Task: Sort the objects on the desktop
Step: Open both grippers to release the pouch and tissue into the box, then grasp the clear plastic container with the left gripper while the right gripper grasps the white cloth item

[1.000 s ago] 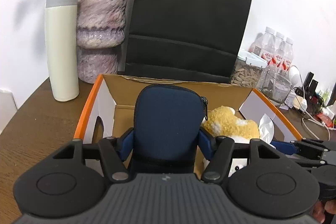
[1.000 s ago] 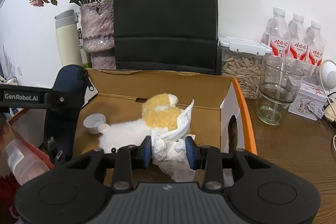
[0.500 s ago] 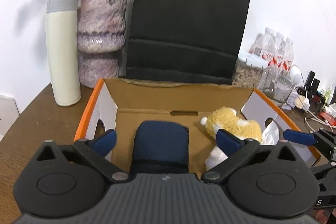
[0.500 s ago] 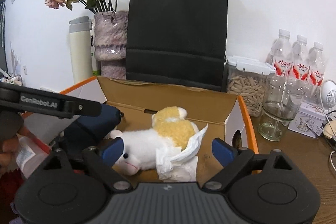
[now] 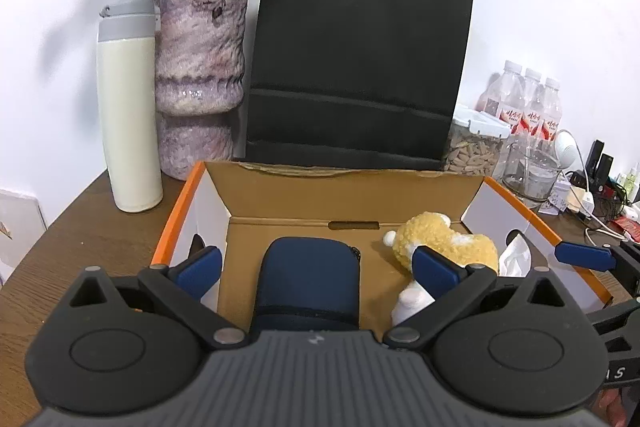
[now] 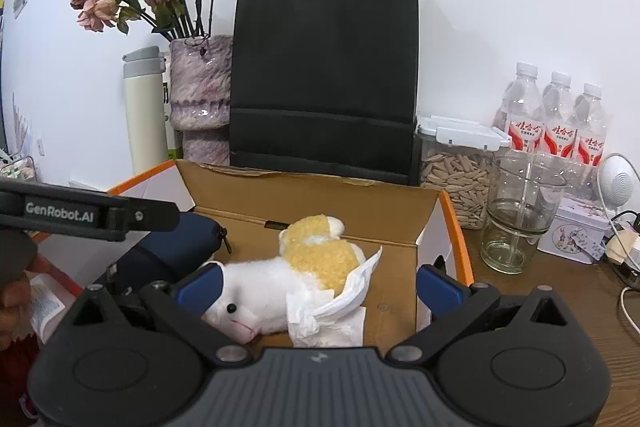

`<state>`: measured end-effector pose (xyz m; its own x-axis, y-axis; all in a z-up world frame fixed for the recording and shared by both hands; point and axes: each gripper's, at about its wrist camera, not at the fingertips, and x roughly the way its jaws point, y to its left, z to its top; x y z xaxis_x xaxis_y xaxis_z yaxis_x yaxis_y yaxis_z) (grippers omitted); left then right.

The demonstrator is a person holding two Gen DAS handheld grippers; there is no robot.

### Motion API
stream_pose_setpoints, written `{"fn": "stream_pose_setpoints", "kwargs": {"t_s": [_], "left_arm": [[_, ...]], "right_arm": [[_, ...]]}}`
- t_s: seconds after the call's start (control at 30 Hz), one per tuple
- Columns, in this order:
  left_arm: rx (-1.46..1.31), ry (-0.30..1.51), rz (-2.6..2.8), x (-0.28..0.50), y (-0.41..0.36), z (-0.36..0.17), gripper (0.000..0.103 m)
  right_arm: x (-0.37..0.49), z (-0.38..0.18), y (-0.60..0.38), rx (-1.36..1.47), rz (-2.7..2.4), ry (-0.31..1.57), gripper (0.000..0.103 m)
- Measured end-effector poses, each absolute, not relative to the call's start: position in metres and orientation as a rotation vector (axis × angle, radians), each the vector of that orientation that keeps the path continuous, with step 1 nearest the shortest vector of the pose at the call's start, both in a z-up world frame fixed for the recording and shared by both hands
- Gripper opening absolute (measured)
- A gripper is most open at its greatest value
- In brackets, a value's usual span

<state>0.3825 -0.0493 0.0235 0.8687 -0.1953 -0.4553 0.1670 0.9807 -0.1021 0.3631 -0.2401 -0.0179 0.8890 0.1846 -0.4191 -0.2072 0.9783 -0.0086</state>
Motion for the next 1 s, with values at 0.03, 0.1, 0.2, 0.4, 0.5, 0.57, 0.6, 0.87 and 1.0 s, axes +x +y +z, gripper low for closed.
{"fn": "stream_pose_setpoints", "kwargs": {"t_s": [0.03, 0.1, 0.2, 0.4, 0.5, 0.57, 0.6, 0.87, 1.0], "left_arm": [[-0.060, 0.473, -0.187, 0.380, -0.049, 0.024, 0.103], [-0.059, 0.445, -0.185, 0.374, -0.049, 0.026, 0.103], [-0.051, 0.409, -0.173, 0.363, -0.048, 0.029, 0.103], [-0.040, 0.362, -0.158, 0.338, -0.043, 0.031, 0.103], [-0.033, 0.359, -0.151, 0.327, -0.041, 0.029, 0.103], [-0.034, 0.363, -0.145, 0.321, -0.040, 0.027, 0.103], [-0.034, 0.368, -0.146, 0.317, -0.040, 0.026, 0.103], [-0.030, 0.380, -0.149, 0.290, -0.040, 0.022, 0.103], [-0.024, 0.394, -0.149, 0.280, -0.040, 0.018, 0.103]], "right_arm": [[0.362, -0.017, -0.240, -0.053, 0.200, 0.426, 0.103], [0.360, -0.016, -0.241, -0.048, 0.194, 0.416, 0.103], [0.353, -0.014, -0.243, -0.040, 0.187, 0.399, 0.103], [0.337, -0.013, -0.247, -0.028, 0.171, 0.389, 0.103], [0.326, -0.013, -0.249, -0.021, 0.165, 0.386, 0.103], [0.318, -0.013, -0.249, -0.022, 0.163, 0.385, 0.103], [0.314, -0.013, -0.249, -0.024, 0.162, 0.386, 0.103], [0.286, -0.017, -0.246, -0.031, 0.159, 0.398, 0.103], [0.273, -0.018, -0.241, -0.039, 0.165, 0.405, 0.103]]}}
